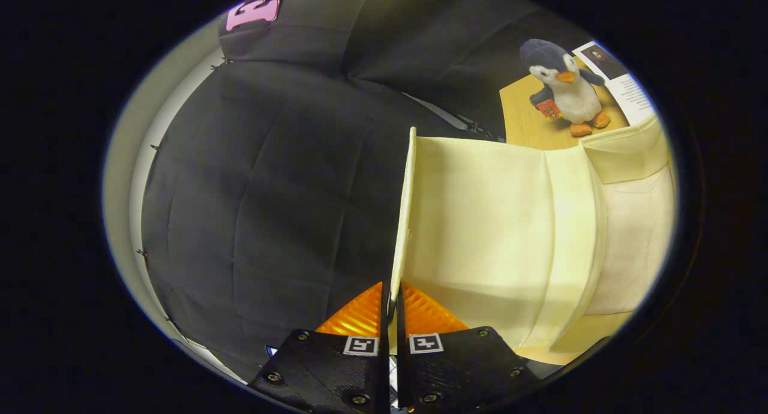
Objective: Open the storage box then place both shoes into the box .Put the left shoe in first, then the right shoe, with the right side of both shoes facing outward in a uniform manner.
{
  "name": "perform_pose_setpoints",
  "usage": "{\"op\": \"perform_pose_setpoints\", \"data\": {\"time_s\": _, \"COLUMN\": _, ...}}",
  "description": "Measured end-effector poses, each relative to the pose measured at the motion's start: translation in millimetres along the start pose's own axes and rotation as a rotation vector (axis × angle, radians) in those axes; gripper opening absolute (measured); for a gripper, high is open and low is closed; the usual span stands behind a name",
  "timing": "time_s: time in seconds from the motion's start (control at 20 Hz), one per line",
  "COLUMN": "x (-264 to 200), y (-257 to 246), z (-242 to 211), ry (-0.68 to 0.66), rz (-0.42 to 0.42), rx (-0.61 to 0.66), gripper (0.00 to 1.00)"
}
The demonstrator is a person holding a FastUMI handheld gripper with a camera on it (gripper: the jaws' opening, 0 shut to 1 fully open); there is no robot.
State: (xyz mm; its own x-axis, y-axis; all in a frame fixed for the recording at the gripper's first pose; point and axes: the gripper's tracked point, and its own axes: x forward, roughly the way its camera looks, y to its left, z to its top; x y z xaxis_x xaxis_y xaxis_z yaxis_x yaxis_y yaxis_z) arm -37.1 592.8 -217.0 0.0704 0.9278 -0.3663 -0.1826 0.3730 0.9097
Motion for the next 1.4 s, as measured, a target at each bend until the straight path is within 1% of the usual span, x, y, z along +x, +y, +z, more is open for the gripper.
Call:
{"op": "perform_pose_setpoints", "data": {"time_s": 0.15, "x": 23.6, "y": -12.9, "z": -8.0, "ry": 0.022, "rz": -0.068, "rx": 0.007, "gripper": 0.05}}
{"op": "perform_pose_setpoints", "data": {"time_s": 0.2, "x": 27.4, "y": -14.0, "z": -10.7, "ry": 0.022, "rz": -0.075, "rx": 0.009, "gripper": 0.05}}
{"op": "perform_pose_setpoints", "data": {"time_s": 0.25, "x": 25.6, "y": -12.6, "z": -10.0, "ry": 0.019, "rz": -0.067, "rx": 0.014, "gripper": 0.12}}
{"op": "perform_pose_setpoints", "data": {"time_s": 0.3, "x": 20.5, "y": -10.5, "z": -6.9, "ry": 0.012, "rz": -0.07, "rx": 0.011, "gripper": 0.25}}
{"op": "perform_pose_setpoints", "data": {"time_s": 0.4, "x": 8.4, "y": -10.5, "z": -5.4, "ry": 0.008, "rz": -0.085, "rx": -0.041, "gripper": 0.76}}
{"op": "perform_pose_setpoints", "data": {"time_s": 0.45, "x": -5.6, "y": -13.5, "z": 0.0, "ry": 0.002, "rz": -0.102, "rx": -0.078, "gripper": 0.95}}
{"op": "perform_pose_setpoints", "data": {"time_s": 0.55, "x": -21.9, "y": -15.7, "z": 10.7, "ry": -0.012, "rz": -0.126, "rx": -0.141, "gripper": 0.96}}
{"op": "perform_pose_setpoints", "data": {"time_s": 0.75, "x": -85.4, "y": -13.5, "z": 27.7, "ry": -0.069, "rz": -0.123, "rx": -0.185, "gripper": 0.96}}
{"op": "perform_pose_setpoints", "data": {"time_s": 0.85, "x": -119.0, "y": -12.0, "z": 38.2, "ry": -0.12, "rz": -0.104, "rx": -0.209, "gripper": 0.96}}
{"op": "perform_pose_setpoints", "data": {"time_s": 1.0, "x": -167.1, "y": -20.1, "z": 46.2, "ry": -0.188, "rz": -0.112, "rx": -0.249, "gripper": 0.96}}
{"op": "perform_pose_setpoints", "data": {"time_s": 1.2, "x": -220.3, "y": -43.3, "z": 54.3, "ry": -0.272, "rz": -0.176, "rx": -0.312, "gripper": 0.96}}
{"op": "perform_pose_setpoints", "data": {"time_s": 1.4, "x": -267.5, "y": -93.4, "z": 59.1, "ry": -0.344, "rz": -0.336, "rx": -0.367, "gripper": 0.96}}
